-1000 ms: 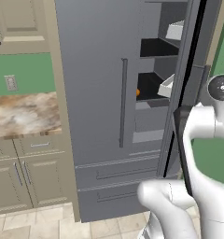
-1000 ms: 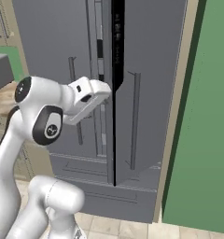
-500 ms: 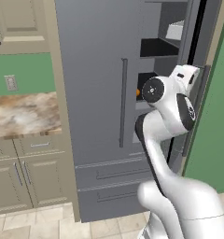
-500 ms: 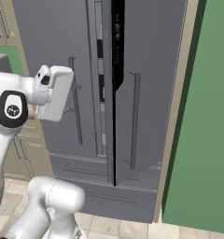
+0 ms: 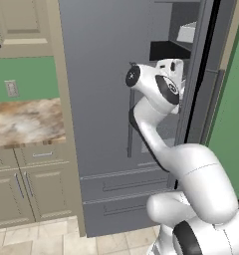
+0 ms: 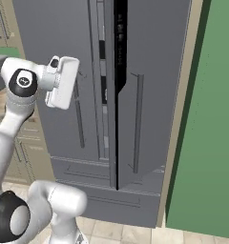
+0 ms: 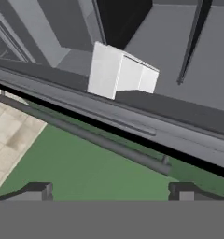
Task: Retrieve the kiwi and tangerine from the fridge and place them into the bowl on the dining table.
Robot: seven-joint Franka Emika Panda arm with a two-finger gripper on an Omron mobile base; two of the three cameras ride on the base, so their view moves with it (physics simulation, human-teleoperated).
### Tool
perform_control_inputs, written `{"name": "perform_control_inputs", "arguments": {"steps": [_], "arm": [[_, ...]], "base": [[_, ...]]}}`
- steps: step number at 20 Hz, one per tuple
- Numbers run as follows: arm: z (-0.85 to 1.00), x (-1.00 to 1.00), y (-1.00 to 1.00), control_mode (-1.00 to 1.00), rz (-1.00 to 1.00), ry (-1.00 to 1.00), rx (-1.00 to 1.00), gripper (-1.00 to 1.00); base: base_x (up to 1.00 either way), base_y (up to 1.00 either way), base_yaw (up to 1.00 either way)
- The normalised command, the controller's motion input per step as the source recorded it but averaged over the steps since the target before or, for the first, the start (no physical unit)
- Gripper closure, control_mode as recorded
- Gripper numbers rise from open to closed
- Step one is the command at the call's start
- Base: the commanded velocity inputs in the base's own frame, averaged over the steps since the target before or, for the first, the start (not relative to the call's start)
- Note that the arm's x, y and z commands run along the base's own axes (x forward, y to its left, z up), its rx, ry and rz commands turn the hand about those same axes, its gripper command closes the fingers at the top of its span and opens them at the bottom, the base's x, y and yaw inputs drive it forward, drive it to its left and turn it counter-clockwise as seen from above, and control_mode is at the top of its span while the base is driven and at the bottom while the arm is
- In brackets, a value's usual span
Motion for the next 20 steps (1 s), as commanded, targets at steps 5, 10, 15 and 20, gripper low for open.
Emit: {"name": "perform_control_inputs", "arguments": {"steps": [5,10,15,20], "arm": [[0.0,0.69,-0.19,-1.0,0.01,0.0,-0.01,-1.0],[0.0,0.52,-0.21,-1.0,0.05,-0.09,-0.04,-1.0],[0.0,0.75,-0.31,-1.0,0.06,0.0,0.0,-1.0],[0.0,0.75,-0.5,-1.0,0.03,0.0,0.0,-1.0]], "base": [[0.0,0.0,0.0],[0.0,0.0,0.0],[0.0,0.0,0.0],[0.0,0.0,0.0]]}}
